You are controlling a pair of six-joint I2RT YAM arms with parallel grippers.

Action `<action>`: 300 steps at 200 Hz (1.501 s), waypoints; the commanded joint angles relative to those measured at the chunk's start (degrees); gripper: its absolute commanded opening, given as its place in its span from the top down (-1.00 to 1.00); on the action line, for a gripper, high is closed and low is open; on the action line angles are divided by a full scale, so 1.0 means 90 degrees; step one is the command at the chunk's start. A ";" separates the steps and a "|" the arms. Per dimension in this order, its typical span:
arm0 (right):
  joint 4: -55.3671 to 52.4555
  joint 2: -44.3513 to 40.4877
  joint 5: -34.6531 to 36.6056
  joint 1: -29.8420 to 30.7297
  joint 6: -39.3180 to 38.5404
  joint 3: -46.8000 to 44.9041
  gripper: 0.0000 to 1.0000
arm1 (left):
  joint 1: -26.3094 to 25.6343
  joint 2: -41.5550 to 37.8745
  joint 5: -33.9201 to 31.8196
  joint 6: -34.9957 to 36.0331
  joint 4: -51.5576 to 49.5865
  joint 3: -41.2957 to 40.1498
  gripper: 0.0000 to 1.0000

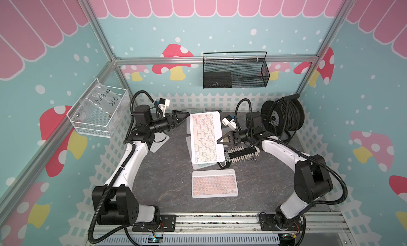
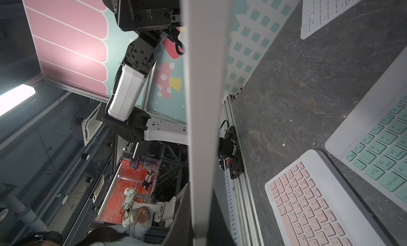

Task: Stack the numeric keypads
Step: Place the numeric keypad at the numeric keypad.

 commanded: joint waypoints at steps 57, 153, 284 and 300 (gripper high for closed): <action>0.0449 -0.0062 -0.0322 0.0048 0.0442 0.0171 1.00 | -0.0261 0.0452 0.0162 0.0493 -0.0229 0.0414 -0.75; 1.0564 0.1136 -0.0204 0.0069 0.8015 -0.1189 0.99 | -0.0642 0.1044 0.0594 -0.0509 0.1102 0.0786 0.08; -0.2680 0.0961 0.2001 0.0068 -0.1413 0.1869 0.96 | -0.0380 0.0647 -0.0570 0.0521 -0.0835 0.0862 1.00; -0.1770 0.0802 0.2041 0.0062 -0.0692 0.1592 0.47 | -0.0375 0.0572 -0.0772 0.0438 -0.0821 0.0813 1.00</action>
